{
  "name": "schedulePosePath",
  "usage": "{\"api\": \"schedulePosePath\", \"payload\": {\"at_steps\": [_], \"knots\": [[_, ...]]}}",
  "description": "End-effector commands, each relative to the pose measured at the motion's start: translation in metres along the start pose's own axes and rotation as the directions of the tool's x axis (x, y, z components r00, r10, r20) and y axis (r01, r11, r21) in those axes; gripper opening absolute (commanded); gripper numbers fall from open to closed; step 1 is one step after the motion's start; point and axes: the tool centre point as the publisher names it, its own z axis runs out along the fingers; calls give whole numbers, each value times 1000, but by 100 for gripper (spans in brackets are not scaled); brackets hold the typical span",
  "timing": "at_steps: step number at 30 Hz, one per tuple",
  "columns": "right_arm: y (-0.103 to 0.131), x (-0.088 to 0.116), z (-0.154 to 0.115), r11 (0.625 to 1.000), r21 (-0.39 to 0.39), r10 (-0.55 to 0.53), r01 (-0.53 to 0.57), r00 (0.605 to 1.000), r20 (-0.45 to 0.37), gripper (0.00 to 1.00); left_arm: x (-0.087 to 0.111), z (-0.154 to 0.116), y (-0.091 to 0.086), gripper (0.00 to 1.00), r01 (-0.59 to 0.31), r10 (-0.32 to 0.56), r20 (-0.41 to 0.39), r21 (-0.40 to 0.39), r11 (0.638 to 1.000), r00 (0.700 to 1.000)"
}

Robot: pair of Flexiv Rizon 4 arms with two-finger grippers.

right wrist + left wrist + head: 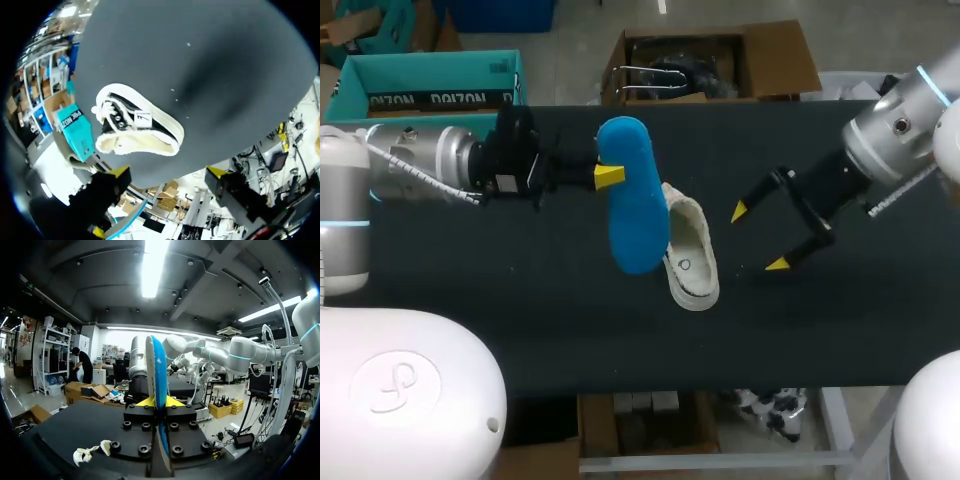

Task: Open the shoe tongue, take the insole out of the shoe, put the insole back into the shoe, and pack the shoe into the shoebox

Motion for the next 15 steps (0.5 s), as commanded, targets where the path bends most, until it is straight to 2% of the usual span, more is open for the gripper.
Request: {"api": "schedulePosePath", "payload": {"at_steps": [1, 2, 15], "knots": [[-2, -1, 9, 910, 9, 412, -414, 908, 83, 100, 0, 0, 1, 0, 0, 0, 0, 3, 1000, 1000], [-9, -1, 9, 894, -26, 448, -448, 890, 86, 100, 0, 0, 1, 0, 0, 0, 0, 3, 1000, 1000], [-9, -1, 9, 894, -26, 448, -448, 890, 86, 100, 0, 0, 1, 0, 0, 0, 0, 3, 1000, 1000]]}}
